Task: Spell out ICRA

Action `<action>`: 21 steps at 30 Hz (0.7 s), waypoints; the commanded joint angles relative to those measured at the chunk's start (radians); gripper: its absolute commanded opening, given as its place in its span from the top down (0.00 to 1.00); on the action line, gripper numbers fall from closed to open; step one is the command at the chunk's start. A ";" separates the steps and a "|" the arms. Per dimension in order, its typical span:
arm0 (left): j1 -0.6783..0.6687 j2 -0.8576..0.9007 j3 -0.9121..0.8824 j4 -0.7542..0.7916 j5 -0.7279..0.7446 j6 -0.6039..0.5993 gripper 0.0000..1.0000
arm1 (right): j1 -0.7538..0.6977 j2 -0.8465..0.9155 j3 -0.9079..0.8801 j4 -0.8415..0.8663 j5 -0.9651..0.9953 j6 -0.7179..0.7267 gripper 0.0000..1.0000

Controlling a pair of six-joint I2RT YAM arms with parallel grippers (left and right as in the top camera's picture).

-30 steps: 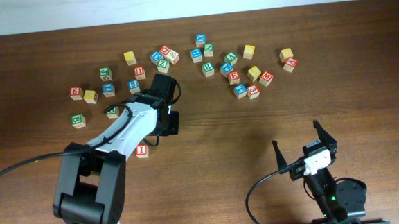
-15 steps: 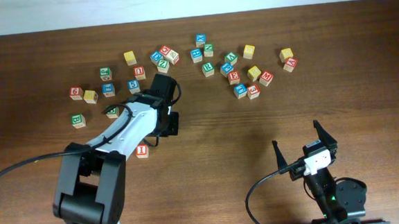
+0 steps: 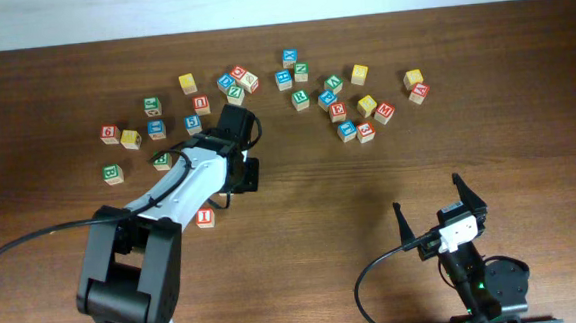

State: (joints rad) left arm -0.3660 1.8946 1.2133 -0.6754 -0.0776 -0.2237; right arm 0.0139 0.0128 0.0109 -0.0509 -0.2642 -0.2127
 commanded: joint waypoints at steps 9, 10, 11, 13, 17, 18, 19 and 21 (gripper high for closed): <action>0.000 0.007 0.005 0.158 -0.018 0.019 0.94 | 0.006 -0.006 -0.005 -0.005 -0.013 0.003 0.02; 0.000 0.007 0.005 0.177 -0.034 0.019 0.94 | 0.006 -0.006 -0.005 -0.005 -0.013 0.004 0.02; 0.000 0.007 0.005 0.193 -0.051 0.019 0.93 | 0.006 -0.006 -0.005 -0.005 -0.013 0.004 0.02; 0.000 0.007 0.005 0.203 -0.079 0.019 0.85 | 0.006 -0.006 -0.005 -0.005 -0.013 0.003 0.02; 0.001 0.007 0.005 0.201 -0.136 0.019 0.75 | 0.006 -0.006 -0.005 -0.005 -0.013 0.004 0.01; 0.001 0.007 0.005 0.200 -0.150 0.019 0.75 | 0.006 -0.006 -0.005 -0.005 -0.013 0.003 0.02; 0.001 0.007 0.005 0.199 -0.156 0.019 0.74 | 0.006 -0.006 -0.005 -0.005 -0.013 0.004 0.02; 0.001 0.007 0.005 0.196 -0.156 0.019 0.65 | 0.006 -0.006 -0.005 -0.005 -0.013 0.004 0.02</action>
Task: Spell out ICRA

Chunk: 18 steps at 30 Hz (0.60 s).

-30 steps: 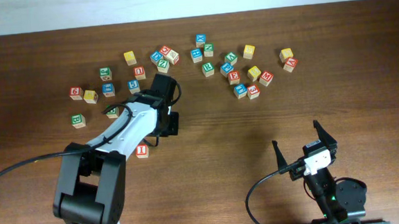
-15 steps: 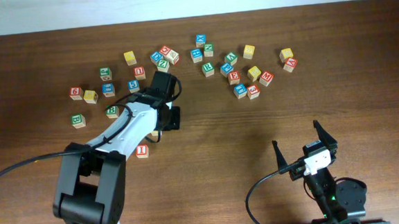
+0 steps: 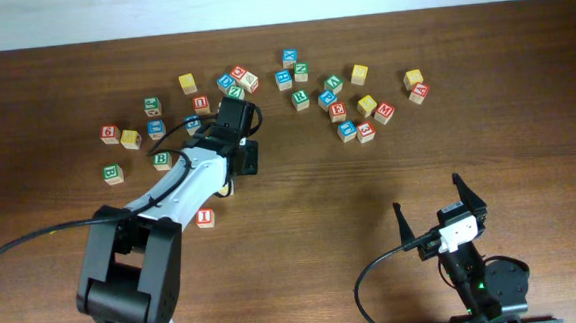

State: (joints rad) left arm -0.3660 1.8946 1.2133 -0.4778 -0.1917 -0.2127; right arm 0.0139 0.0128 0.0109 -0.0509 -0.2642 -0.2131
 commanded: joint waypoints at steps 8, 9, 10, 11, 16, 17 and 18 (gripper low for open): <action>0.001 0.007 0.005 -0.029 -0.046 0.008 0.52 | 0.006 -0.006 -0.005 -0.005 -0.013 0.004 0.02; 0.003 0.007 0.005 -0.037 -0.059 0.001 0.53 | 0.006 -0.006 -0.005 -0.005 -0.013 0.004 0.02; 0.003 0.007 0.005 -0.043 -0.071 -0.007 0.53 | 0.006 -0.006 -0.005 -0.005 -0.013 0.004 0.02; 0.007 0.007 0.005 -0.054 -0.089 -0.024 0.53 | 0.006 -0.006 -0.005 -0.005 -0.013 0.004 0.02; 0.031 0.007 0.005 -0.093 -0.089 -0.114 0.54 | 0.006 -0.006 -0.005 -0.005 -0.013 0.004 0.02; 0.031 0.007 0.004 -0.096 -0.085 -0.117 0.54 | 0.006 -0.006 -0.005 -0.005 -0.013 0.004 0.02; 0.031 0.007 0.004 -0.097 -0.081 -0.117 0.52 | 0.006 -0.006 -0.005 -0.005 -0.013 0.004 0.02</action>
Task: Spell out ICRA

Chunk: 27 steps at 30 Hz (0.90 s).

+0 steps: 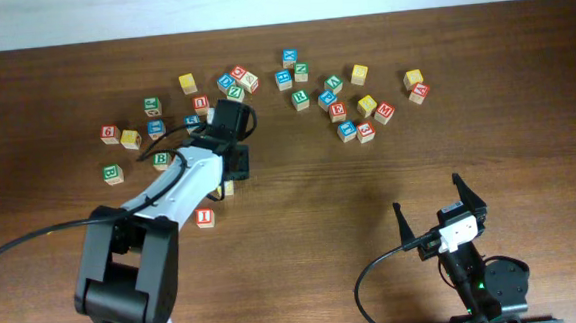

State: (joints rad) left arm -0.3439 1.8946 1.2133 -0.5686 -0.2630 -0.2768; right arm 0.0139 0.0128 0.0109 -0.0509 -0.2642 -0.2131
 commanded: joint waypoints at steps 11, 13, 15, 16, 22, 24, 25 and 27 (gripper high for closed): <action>0.008 0.007 0.004 0.000 0.041 -0.052 0.28 | 0.006 -0.006 -0.005 -0.005 -0.013 0.004 0.02; 0.009 0.007 0.004 0.003 0.041 -0.052 0.18 | 0.006 -0.006 -0.005 -0.005 -0.013 0.004 0.02; 0.009 0.007 0.004 0.011 0.039 -0.052 0.01 | 0.006 -0.006 -0.005 -0.005 -0.013 0.004 0.02; 0.009 0.007 0.004 0.012 0.038 -0.052 0.01 | 0.006 -0.006 -0.005 -0.005 -0.013 0.004 0.02; 0.009 0.007 0.004 0.011 0.038 -0.052 0.01 | 0.006 -0.006 -0.005 -0.005 -0.013 0.004 0.02; 0.008 0.007 0.004 0.011 0.038 -0.052 0.01 | 0.006 -0.006 -0.005 -0.005 -0.013 0.004 0.02; 0.008 0.007 0.004 0.010 0.038 -0.052 0.00 | 0.006 -0.006 -0.005 -0.005 -0.013 0.004 0.02; 0.008 0.007 0.004 0.010 0.038 -0.052 0.05 | 0.006 -0.006 -0.005 -0.005 -0.013 0.004 0.02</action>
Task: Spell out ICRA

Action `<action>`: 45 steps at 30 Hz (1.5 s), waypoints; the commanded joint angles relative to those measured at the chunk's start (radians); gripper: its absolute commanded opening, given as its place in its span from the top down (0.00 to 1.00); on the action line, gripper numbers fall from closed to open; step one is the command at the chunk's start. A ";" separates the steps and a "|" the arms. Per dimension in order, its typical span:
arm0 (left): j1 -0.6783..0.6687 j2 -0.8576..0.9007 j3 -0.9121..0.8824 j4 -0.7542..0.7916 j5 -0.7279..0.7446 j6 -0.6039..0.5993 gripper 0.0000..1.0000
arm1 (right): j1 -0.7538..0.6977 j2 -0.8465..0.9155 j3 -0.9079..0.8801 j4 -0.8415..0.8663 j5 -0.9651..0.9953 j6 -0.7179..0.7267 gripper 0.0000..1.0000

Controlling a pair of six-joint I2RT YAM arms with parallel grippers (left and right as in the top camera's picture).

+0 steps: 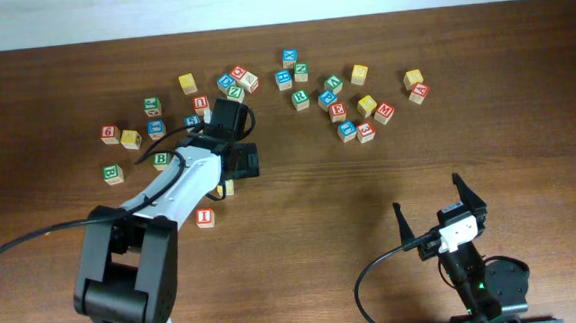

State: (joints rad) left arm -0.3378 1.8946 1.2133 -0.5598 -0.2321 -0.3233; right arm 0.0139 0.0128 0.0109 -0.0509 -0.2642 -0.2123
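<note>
Lettered wooden blocks lie scattered over the brown table [303,241]. A red block with a white I face [205,218] sits alone near the left arm's forearm. A small yellow block [226,188] peeks out beside that arm. My left gripper [245,161] hovers low just below the left cluster, near a green block [235,93] and a red one [201,104]. Its fingers are hidden under the wrist. My right gripper [433,209] rests near the front right, open and empty.
A second group of blocks lies at the back right, among them a red E block [338,110], a yellow one [360,74] and a blue one [346,130]. More blocks sit far left, such as a green one [112,173]. A black cable loops on the table's front.
My left gripper head has shifted a little to the right. The blocks and the right arm are where they were.
My left gripper was first nearer the front, right of the red I block. It then stood farther back, closer to the left cluster, then slightly left, and now slightly right again. No block has visibly changed place. The right arm stayed still.
</note>
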 commanded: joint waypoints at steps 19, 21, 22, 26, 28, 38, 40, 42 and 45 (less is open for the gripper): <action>0.002 0.007 0.004 -0.051 0.029 -0.006 0.29 | 0.006 -0.006 -0.005 -0.005 -0.013 0.003 0.02; 0.002 0.007 0.004 -0.062 0.061 -0.006 0.30 | 0.006 -0.006 -0.005 -0.005 -0.013 0.003 0.02; 0.002 0.007 0.004 -0.064 0.075 -0.006 0.34 | 0.006 -0.006 -0.005 -0.005 -0.013 0.003 0.02; 0.002 0.007 0.004 -0.071 0.087 -0.006 0.47 | 0.006 -0.006 -0.005 -0.005 -0.013 0.003 0.02; 0.002 0.007 0.004 -0.084 0.087 -0.006 0.50 | 0.006 -0.006 -0.005 -0.005 -0.013 0.003 0.02; 0.002 0.007 0.003 -0.128 0.087 -0.006 0.58 | 0.006 -0.006 -0.005 -0.005 -0.013 0.003 0.02; 0.002 0.007 0.003 -0.130 0.087 -0.006 0.60 | 0.006 -0.006 -0.005 -0.005 -0.013 0.003 0.02; 0.002 0.007 0.003 -0.132 0.087 -0.006 0.61 | 0.006 -0.006 -0.005 -0.005 -0.013 0.003 0.02; 0.002 0.007 0.003 -0.138 0.087 -0.006 0.62 | 0.006 -0.006 -0.005 -0.005 -0.013 0.003 0.02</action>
State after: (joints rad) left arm -0.3378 1.8946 1.2133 -0.6930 -0.1532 -0.3298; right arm 0.0139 0.0128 0.0109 -0.0509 -0.2646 -0.2131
